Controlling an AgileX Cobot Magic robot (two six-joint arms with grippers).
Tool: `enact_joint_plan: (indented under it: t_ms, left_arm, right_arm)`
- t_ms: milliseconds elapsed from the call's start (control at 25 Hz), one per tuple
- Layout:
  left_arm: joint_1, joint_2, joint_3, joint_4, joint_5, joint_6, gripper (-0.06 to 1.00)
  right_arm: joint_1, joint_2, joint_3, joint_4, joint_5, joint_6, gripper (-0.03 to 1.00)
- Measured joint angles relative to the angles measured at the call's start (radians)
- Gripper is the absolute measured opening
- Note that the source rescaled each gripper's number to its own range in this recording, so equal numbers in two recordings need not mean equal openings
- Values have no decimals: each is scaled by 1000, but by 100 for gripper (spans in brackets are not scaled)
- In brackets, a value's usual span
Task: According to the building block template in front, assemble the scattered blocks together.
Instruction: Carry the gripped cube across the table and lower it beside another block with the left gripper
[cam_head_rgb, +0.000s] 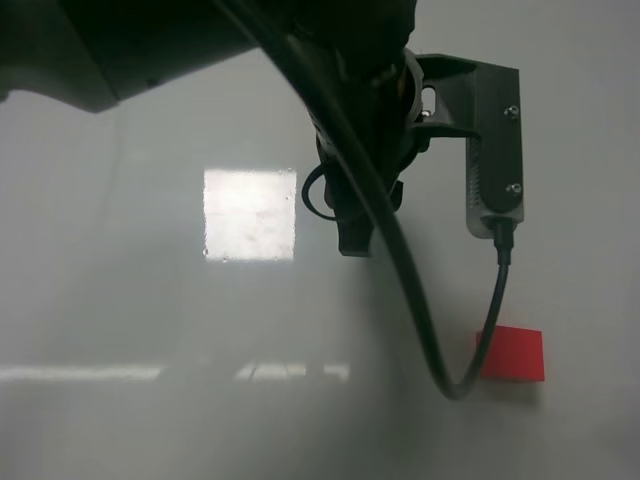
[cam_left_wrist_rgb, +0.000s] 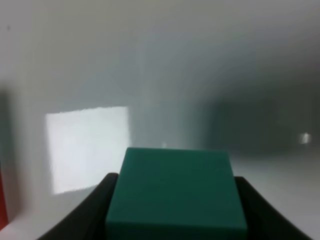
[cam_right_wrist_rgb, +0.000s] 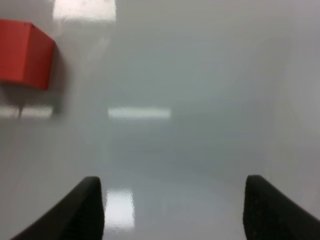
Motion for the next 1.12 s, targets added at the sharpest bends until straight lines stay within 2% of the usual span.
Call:
enact_joint_plan:
  t_ms: [400, 640, 1120]
  left_arm:
    - [-4, 60, -6, -5, -15, -31, 0]
    - [-4, 89, -6, 24, -47, -46, 0]
    - [24, 104, -14, 15, -73, -52, 0]
  right_arm:
    - [0, 0, 0, 0, 0, 0, 49]
    - [0, 0, 0, 0, 0, 0, 49]
    - [0, 0, 0, 0, 0, 0, 49]
